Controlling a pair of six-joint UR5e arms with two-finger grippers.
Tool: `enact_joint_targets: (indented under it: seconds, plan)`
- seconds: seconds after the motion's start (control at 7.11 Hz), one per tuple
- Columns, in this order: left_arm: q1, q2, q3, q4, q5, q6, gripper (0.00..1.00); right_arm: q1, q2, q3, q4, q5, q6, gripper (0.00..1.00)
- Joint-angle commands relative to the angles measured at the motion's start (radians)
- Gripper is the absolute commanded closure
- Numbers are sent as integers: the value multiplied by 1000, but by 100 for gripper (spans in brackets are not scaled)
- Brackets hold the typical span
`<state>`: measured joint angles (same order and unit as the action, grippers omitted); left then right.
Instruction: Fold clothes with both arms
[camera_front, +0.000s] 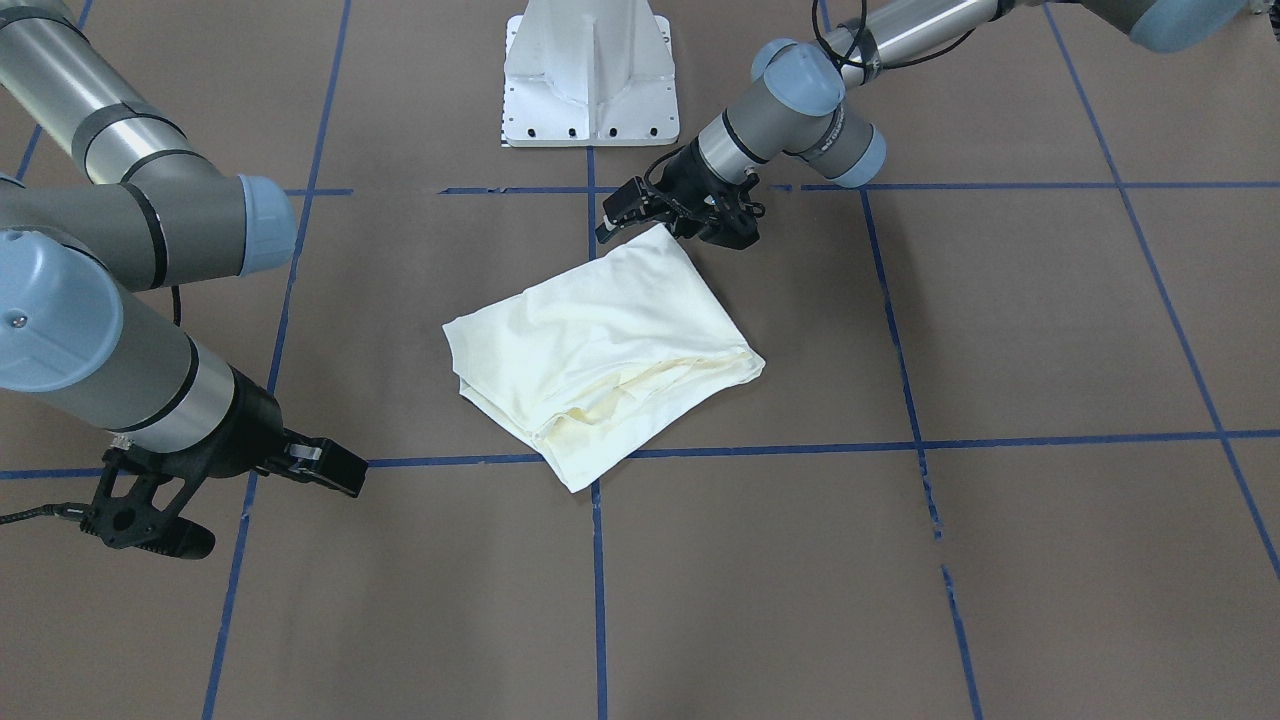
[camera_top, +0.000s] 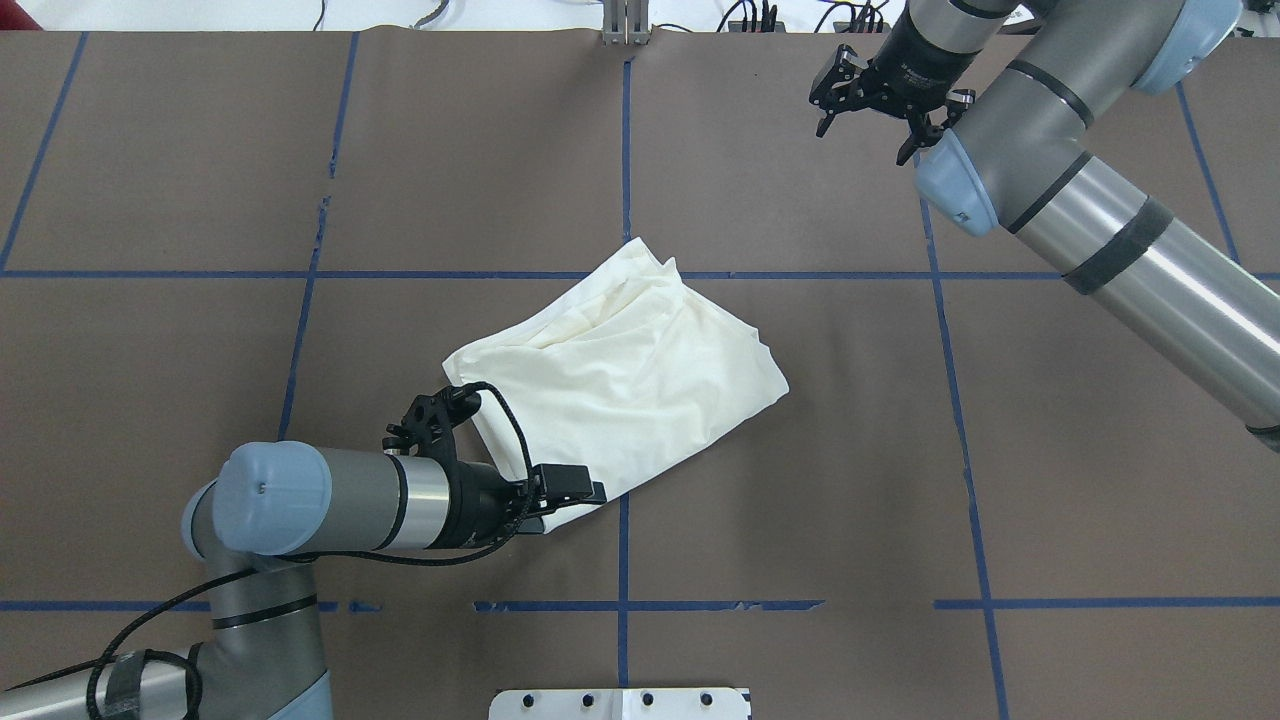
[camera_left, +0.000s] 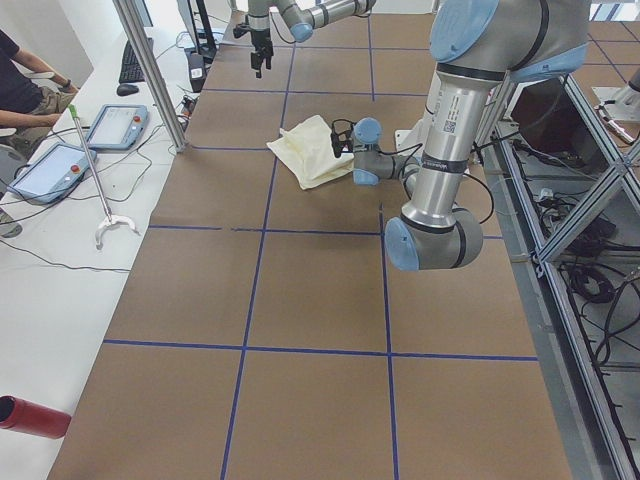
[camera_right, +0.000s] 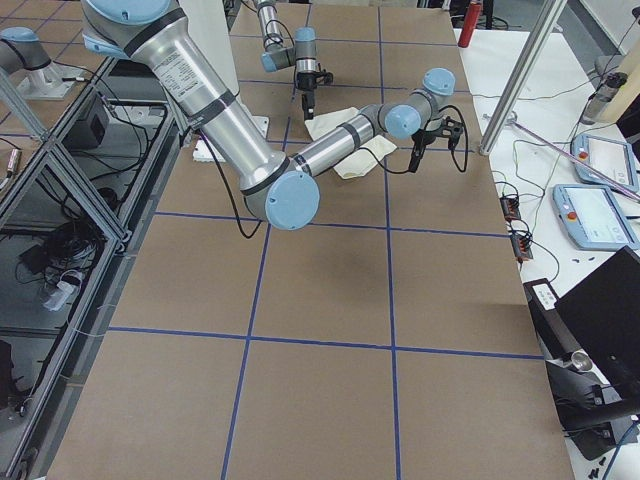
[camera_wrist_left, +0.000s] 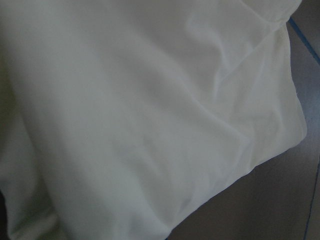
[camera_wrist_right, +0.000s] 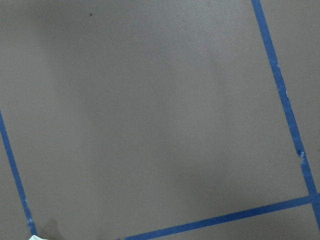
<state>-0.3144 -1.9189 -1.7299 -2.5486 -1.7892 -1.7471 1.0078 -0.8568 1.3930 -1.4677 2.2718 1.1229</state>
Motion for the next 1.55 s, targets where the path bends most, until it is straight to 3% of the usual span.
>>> enact_joint_targets:
  seconds: [0.0, 0.28, 0.56, 0.7, 0.98, 1.27, 1.41]
  plan:
    - [-46, 49, -143, 191, -67, 116, 1, -2, -1, 13, 1, 0, 0, 0]
    - [-264, 92, -286, 473, -190, 369, 1, 8, -28, 59, 0, -11, -61, 0]
    - [-534, 113, -342, 763, -214, 800, 1, 85, -121, 113, -2, -29, -292, 0]
    - [-695, 159, -318, 777, -242, 1033, 1, 138, -177, 113, -2, -25, -449, 0]
    - [-994, 167, -103, 774, -402, 1495, 1, 288, -353, 129, -3, 23, -810, 0]
    - [-1141, 185, 68, 765, -411, 1908, 1, 437, -532, 147, -3, 124, -1065, 0]
    - [-1182, 223, 93, 768, -412, 2055, 1, 466, -598, 158, -3, 124, -1115, 0]
